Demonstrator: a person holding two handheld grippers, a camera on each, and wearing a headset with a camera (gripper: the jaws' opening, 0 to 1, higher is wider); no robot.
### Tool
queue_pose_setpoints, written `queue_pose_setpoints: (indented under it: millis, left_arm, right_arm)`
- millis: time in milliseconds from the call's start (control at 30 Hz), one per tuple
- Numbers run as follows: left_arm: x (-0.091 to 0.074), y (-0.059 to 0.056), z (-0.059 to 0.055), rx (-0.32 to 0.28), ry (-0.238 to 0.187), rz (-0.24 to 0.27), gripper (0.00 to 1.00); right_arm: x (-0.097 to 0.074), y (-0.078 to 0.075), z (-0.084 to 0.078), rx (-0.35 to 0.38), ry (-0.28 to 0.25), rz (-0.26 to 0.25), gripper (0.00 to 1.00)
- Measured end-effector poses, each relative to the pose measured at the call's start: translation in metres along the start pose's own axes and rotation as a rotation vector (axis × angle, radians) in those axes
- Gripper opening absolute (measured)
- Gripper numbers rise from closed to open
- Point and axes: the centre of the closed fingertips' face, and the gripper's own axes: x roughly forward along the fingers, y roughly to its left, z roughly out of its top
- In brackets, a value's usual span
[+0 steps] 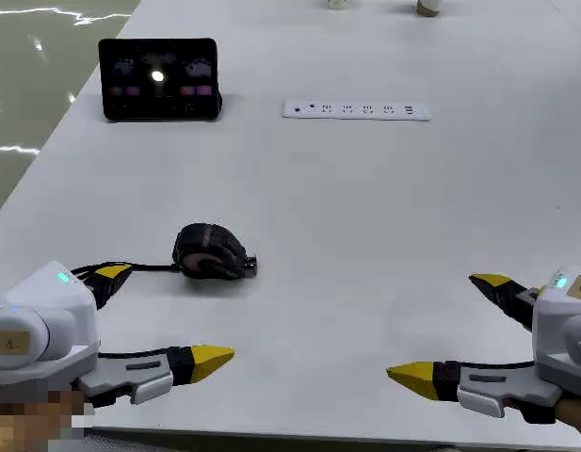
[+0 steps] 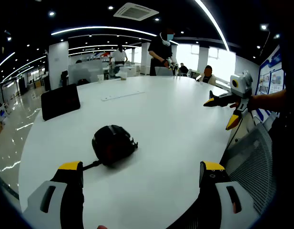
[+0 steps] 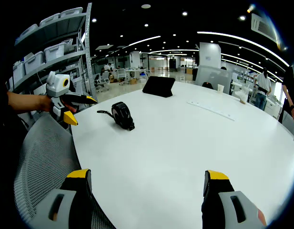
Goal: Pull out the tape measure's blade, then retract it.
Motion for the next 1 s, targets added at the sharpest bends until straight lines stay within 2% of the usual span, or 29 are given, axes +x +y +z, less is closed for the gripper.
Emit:
queue_pose_setpoints:
  millis: [1000]
  left_arm:
    - [0.0024, -0.0008, 0.0044, 0.029, 0.017, -0.009, 0.99]
  right_arm:
    - [-0.0009, -0.0029, -0.005, -0.056, 0.028, 0.007, 0.99]
